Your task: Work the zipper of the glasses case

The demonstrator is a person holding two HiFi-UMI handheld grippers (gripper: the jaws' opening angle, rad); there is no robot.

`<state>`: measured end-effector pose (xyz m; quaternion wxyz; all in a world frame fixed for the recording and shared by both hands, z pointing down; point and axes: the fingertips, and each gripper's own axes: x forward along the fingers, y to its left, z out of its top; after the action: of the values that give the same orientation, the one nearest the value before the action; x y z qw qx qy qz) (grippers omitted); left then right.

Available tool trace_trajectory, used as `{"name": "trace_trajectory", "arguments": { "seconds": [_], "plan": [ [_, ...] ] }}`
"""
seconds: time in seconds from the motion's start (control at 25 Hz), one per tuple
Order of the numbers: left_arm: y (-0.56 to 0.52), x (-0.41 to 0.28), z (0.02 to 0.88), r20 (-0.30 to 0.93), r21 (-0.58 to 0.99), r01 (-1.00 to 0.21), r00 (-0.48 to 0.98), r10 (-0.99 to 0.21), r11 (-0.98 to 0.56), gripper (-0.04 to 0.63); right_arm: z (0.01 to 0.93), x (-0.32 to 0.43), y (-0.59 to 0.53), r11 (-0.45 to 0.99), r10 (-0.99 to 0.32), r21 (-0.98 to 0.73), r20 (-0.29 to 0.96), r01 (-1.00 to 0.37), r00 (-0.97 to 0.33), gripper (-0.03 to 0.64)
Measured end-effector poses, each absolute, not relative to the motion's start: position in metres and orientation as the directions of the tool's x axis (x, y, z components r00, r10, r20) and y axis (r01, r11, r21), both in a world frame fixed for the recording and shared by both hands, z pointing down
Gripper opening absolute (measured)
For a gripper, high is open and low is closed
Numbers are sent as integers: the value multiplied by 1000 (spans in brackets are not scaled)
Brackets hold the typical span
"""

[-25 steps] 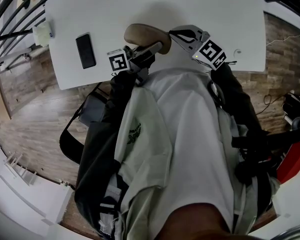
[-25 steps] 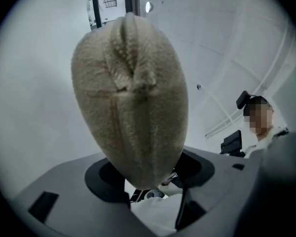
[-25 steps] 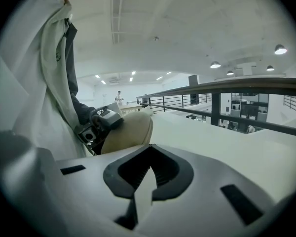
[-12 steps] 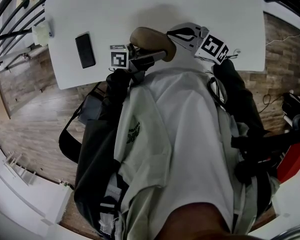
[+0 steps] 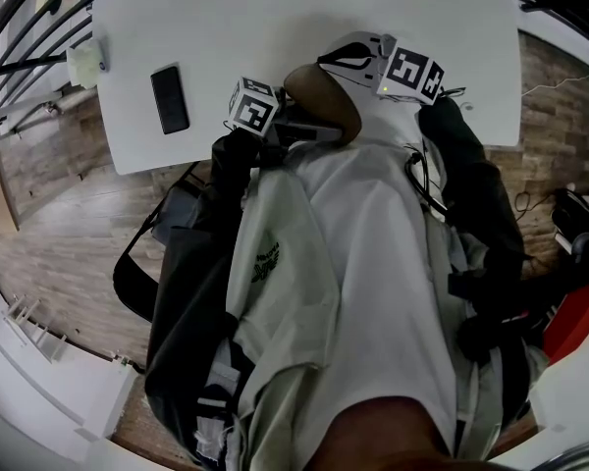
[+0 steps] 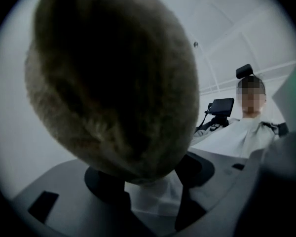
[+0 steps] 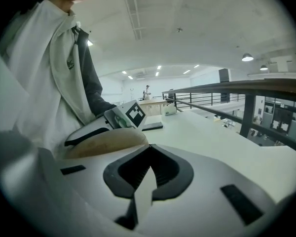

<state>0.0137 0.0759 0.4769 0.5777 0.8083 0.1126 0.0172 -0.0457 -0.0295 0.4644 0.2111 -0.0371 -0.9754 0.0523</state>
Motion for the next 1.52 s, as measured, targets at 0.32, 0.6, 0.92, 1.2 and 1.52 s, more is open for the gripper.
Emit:
{"name": "trace_trajectory", "arguments": {
  "seconds": [0.32,0.6,0.92,1.2,1.52],
  "plan": [
    [75,20,485,-95,959,156,964,250,-238,282,485,-55,-38,962,264,-203,515,183,-816,-5],
    [71,24,500,-103,974,154,954,281,-167,281,507,-55,-40,954,299,-212,607,213,-736,-5],
    [41,6,544,-14,973,27,998,60,-228,287,534,-33,-67,970,157,-243,554,22,-818,-5],
    [-6,-54,549,67,979,-126,941,-332,-160,287,561,-32,-83,959,71,-269,539,-92,-839,-3],
    [19,-82,547,168,976,-211,893,-417,-60,288,571,-38,-81,950,90,-297,549,-93,-831,-3]
  ]
}}
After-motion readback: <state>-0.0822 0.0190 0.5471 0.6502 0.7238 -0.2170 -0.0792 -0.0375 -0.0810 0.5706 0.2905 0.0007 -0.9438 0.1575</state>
